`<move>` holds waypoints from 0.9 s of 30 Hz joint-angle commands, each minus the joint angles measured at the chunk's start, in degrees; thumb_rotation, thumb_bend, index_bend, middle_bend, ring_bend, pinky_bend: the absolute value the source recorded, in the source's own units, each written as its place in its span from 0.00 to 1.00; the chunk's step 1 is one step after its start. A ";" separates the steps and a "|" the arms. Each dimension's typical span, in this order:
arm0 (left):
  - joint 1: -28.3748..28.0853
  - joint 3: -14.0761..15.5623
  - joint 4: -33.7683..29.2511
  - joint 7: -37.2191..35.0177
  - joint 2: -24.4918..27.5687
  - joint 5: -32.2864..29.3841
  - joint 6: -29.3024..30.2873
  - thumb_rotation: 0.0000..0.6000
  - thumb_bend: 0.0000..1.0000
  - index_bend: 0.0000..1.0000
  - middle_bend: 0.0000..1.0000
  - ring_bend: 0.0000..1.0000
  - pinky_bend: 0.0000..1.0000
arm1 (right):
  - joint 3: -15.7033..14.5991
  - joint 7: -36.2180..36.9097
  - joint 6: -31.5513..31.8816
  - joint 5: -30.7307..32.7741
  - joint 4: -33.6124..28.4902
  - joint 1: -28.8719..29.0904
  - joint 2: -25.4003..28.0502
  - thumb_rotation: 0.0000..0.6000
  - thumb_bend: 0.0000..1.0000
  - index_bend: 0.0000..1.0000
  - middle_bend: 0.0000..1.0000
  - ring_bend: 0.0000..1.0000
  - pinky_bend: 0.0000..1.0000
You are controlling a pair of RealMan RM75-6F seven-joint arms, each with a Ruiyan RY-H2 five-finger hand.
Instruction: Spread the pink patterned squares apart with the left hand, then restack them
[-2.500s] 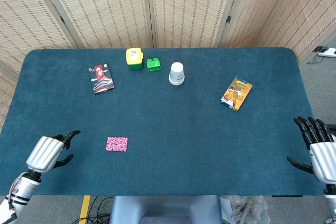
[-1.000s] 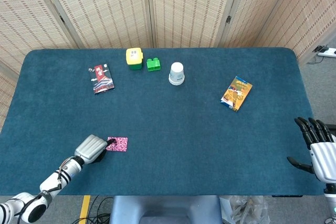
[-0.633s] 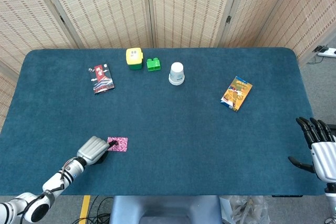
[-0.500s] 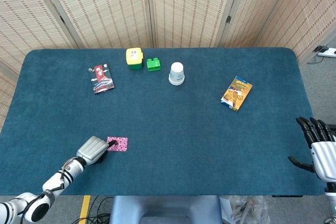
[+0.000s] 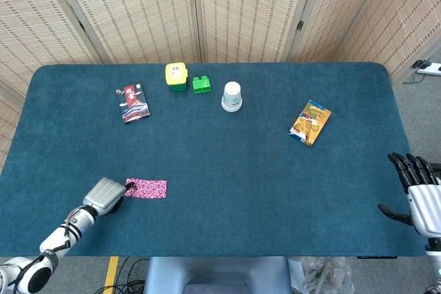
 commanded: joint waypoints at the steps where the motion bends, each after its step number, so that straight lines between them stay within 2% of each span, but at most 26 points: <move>1: 0.28 0.16 0.21 0.16 0.64 -0.45 0.53 1.00 0.75 0.25 0.97 0.88 1.00 | -0.03 -0.08 0.04 0.02 -0.04 -0.06 0.00 1.00 0.09 0.00 0.12 0.00 0.05; 8: 0.54 0.50 0.41 0.38 2.60 -1.48 0.91 1.00 0.75 0.25 0.97 0.88 1.00 | -0.07 -0.27 0.46 -0.02 -0.38 -0.32 0.16 1.00 0.09 0.00 0.13 0.00 0.05; 14: 1.08 -0.91 -1.89 -0.72 3.83 -1.21 3.95 1.00 0.75 0.25 0.97 0.88 1.00 | -0.20 -0.33 0.94 -0.39 -0.47 -0.55 0.05 1.00 0.09 0.00 0.12 0.00 0.05; 27: -0.01 -1.20 -3.11 2.07 -2.73 -1.80 3.82 1.00 0.75 0.25 0.97 0.88 1.00 | -0.31 1.12 1.16 0.12 0.71 -1.08 0.03 1.00 0.09 0.00 0.12 0.00 0.05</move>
